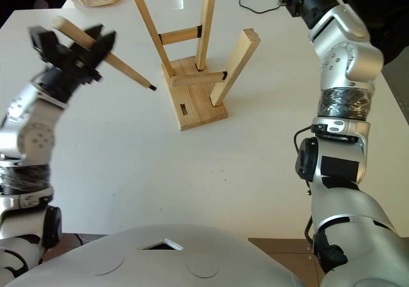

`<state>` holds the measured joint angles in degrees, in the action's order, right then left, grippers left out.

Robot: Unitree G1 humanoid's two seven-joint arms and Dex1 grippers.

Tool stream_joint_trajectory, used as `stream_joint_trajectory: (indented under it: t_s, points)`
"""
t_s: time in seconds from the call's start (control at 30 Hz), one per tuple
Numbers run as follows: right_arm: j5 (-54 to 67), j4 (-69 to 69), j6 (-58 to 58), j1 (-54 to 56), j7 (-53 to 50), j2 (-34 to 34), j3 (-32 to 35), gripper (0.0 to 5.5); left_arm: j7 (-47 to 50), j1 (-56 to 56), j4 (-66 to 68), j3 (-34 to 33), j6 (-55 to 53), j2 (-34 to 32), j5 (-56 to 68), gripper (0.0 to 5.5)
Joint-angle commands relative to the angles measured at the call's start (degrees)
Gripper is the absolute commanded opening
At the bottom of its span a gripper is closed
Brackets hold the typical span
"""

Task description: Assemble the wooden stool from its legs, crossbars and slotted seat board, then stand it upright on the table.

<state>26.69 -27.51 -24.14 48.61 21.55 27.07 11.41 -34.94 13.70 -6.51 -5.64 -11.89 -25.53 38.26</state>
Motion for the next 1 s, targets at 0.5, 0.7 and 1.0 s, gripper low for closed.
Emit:
stream_joint_trajectory:
  t_s: [0.5, 0.7, 1.0]
  points:
    - [-8.44, -12.43, 6.55, 1.85, 1.93, -0.62, 0.19, 4.07, -14.49, -11.24, -6.33, 10.98, 8.93, -0.79, -12.16, 2.04]
    - [-8.11, -9.93, 6.03, -1.34, 0.96, -1.15, 1.38, 4.07, -18.1, -14.79, -5.53, 8.44, 7.36, -5.95, -10.08, 2.04]
    - [-7.05, -1.8, 3.88, -8.54, -1.62, -3.04, 3.38, 4.07, -27.59, -16.77, -6.91, 4.53, -0.9, -17.48, -1.21, 2.04]
